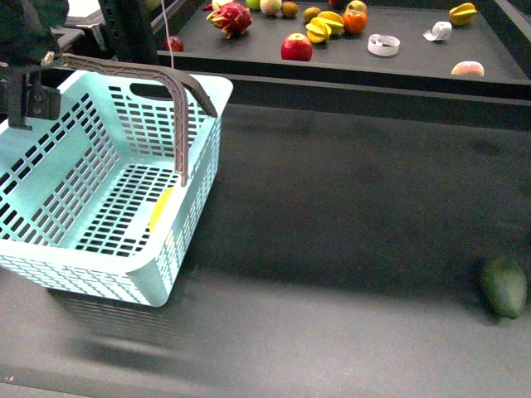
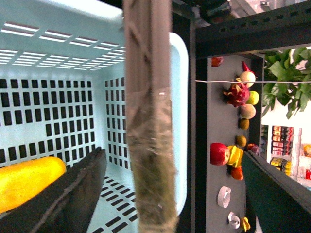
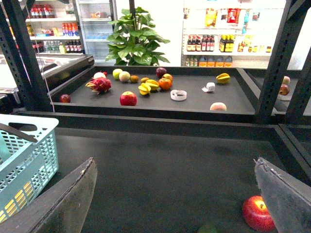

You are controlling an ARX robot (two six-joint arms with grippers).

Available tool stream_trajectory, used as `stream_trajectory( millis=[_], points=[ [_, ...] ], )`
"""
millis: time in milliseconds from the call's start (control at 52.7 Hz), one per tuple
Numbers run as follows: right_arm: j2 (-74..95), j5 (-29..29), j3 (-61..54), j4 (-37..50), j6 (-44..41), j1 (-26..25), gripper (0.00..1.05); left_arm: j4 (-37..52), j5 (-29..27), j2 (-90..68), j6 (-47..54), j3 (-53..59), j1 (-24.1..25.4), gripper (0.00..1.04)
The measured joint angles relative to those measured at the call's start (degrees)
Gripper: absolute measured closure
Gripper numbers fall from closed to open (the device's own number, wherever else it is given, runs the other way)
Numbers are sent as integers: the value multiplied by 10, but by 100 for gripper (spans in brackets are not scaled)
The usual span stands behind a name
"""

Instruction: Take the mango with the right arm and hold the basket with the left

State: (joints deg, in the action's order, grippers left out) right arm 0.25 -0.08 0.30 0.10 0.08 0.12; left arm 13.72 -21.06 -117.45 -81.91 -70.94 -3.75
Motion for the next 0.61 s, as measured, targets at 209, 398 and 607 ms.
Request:
stream_trajectory(
  millis=[209,398,607],
  points=[
    [0,0,0,0,0,0,8,34,-14,78,62,74,3,6],
    [0,0,0,0,0,0,8,75,-25,167,159,169,13,6],
    [0,0,0,0,0,0,8,76,-12,289,216,273,64,6]
  ],
)
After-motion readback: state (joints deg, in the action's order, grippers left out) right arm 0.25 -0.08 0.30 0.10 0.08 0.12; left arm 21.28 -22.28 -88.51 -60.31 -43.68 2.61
